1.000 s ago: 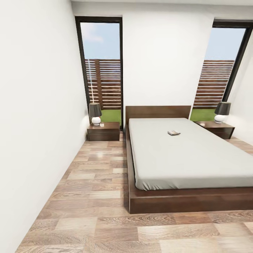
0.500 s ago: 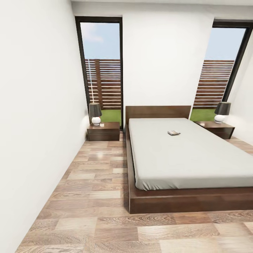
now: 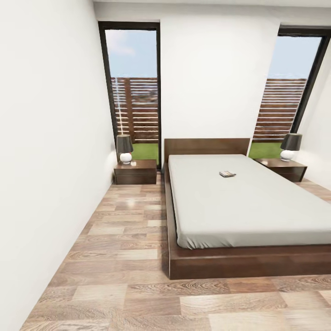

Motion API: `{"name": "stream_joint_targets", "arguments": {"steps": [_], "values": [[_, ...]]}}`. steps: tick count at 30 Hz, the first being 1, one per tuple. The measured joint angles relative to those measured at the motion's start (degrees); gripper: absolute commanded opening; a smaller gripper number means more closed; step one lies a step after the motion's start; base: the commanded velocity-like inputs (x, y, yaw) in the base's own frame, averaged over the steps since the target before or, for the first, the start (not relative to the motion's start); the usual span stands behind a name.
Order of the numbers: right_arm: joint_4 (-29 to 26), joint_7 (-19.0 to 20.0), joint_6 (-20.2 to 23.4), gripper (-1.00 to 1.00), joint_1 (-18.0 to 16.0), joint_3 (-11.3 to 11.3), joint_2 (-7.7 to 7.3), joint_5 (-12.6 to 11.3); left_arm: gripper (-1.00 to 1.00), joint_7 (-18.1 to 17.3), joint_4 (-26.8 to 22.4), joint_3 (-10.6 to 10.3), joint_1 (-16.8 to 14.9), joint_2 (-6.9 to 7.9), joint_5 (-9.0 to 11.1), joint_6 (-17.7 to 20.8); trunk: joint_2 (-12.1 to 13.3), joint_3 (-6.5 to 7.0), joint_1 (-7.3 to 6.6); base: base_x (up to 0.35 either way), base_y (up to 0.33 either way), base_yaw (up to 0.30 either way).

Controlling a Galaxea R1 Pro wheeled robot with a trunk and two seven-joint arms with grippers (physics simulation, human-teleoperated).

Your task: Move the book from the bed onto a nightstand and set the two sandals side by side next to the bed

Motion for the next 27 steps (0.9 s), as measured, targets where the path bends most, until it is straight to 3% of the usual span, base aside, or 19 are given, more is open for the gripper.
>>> {"name": "stream_joint_targets", "arguments": {"steps": [27], "values": [[0.01, 0.0, 0.0, 1.0, 0.0, 0.02, 0.14, 0.0, 1.0, 0.0, 0.0, -0.01, 0.0, -0.03, -0.06, 0.0, 0.0, 0.0, 0.0, -0.08, -0.037, 0.0]]}}
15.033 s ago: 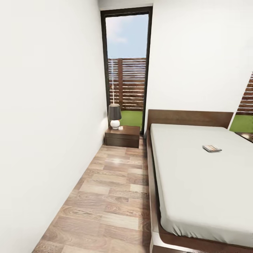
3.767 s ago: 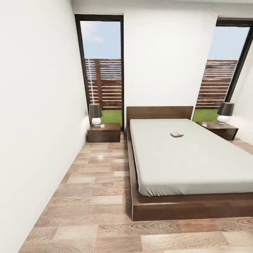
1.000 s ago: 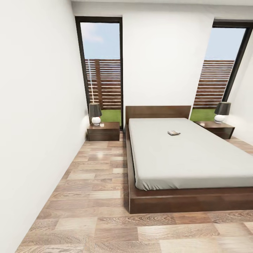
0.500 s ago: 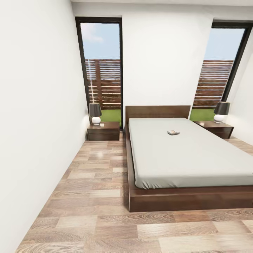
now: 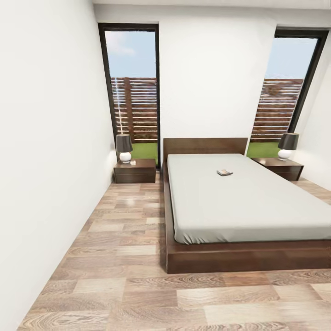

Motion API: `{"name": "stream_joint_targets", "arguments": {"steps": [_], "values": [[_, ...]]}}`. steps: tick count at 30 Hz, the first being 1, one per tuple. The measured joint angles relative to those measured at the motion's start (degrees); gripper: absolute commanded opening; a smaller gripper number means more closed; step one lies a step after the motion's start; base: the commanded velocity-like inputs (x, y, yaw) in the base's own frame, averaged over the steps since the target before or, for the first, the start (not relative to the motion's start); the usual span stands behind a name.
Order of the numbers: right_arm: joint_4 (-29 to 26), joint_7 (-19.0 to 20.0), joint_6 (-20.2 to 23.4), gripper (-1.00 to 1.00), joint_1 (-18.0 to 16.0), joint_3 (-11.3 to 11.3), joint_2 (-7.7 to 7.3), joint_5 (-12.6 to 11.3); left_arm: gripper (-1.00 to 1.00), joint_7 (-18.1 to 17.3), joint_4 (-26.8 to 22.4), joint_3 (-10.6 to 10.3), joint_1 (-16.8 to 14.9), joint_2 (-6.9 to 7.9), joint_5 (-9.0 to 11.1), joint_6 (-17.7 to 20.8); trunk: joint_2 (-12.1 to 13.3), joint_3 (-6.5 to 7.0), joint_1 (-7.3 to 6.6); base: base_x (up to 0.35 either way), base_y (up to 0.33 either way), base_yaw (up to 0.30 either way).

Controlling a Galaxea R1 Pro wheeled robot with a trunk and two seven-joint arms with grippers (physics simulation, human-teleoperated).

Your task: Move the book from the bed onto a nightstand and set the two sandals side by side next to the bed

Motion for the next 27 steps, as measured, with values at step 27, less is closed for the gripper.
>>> {"name": "stream_joint_targets", "arguments": {"steps": [27], "values": [[0.04, 0.0, 0.0, 1.0, 0.0, -0.06, -0.15, 0.0, 1.0, 0.0, 0.0, -0.02, 0.0, -0.05, 0.01, 0.0, 0.0, 0.0, -0.01, -0.043, -0.102, 0.0]]}}
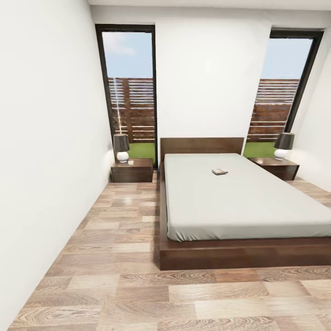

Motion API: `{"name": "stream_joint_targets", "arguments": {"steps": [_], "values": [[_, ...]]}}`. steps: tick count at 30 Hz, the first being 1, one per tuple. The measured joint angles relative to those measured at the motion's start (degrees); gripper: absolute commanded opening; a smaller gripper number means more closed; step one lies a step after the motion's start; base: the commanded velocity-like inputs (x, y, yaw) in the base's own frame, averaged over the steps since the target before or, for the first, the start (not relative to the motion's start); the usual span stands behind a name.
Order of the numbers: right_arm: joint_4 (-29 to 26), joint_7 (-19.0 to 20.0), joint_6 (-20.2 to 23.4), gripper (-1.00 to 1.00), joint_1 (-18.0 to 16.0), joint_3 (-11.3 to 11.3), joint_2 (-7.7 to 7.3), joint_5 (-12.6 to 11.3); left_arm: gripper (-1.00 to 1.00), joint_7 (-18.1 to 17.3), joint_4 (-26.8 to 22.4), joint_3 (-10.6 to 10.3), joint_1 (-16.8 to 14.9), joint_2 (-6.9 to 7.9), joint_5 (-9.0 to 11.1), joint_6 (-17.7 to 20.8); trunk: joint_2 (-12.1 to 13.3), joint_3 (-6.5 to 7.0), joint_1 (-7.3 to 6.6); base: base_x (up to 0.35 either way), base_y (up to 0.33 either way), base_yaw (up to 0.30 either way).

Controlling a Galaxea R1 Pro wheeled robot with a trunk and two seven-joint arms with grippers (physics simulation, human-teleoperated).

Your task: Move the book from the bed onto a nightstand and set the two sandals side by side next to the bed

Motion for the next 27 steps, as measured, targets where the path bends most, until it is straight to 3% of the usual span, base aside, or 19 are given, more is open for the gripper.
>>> {"name": "stream_joint_targets", "arguments": {"steps": [27], "values": [[0.0, 0.0, 0.0, 1.0, 0.0, -0.02, -0.02, 0.0, 1.0, 0.0, 0.0, 0.03, 0.0, 0.0, 0.05, 0.0, 0.0, 0.0, 0.0, -0.002, -0.01, 0.0]]}}
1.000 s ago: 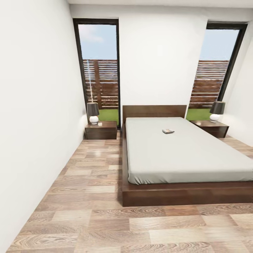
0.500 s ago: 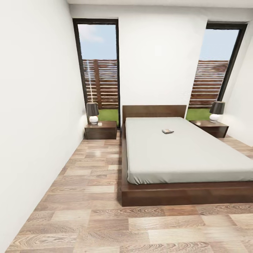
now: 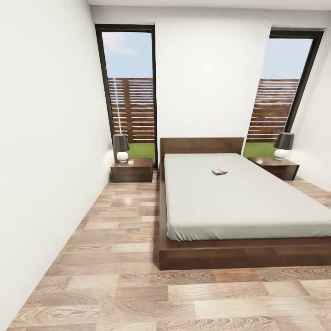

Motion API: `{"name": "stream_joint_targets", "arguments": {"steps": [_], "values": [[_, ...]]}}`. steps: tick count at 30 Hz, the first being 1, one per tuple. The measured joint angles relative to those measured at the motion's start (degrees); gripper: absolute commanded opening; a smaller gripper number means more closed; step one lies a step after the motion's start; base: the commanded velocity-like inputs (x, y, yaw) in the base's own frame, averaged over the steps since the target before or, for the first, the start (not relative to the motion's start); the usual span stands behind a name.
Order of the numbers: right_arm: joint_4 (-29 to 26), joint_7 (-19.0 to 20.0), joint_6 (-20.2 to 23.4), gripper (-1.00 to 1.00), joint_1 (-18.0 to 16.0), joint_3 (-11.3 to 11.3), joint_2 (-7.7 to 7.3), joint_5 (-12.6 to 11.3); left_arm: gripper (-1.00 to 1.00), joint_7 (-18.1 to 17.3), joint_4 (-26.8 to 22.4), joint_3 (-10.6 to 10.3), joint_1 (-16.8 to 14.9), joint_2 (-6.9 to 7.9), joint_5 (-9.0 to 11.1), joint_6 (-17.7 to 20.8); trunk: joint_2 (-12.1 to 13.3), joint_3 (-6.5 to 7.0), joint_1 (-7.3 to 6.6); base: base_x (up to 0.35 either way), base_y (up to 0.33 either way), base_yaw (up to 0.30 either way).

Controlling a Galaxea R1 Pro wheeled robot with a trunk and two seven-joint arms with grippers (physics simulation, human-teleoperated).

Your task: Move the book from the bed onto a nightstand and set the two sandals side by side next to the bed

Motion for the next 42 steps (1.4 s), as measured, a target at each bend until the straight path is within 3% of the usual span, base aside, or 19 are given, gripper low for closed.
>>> {"name": "stream_joint_targets", "arguments": {"steps": [42], "values": [[-0.04, 0.0, 0.0, 1.0, 0.0, -0.03, 0.0, 0.0, 1.0, 0.0, 0.0, 0.0, 0.0, -0.04, -0.03, 0.0, 0.0, 0.0, 0.01, -0.074, -0.075, 0.0]]}}
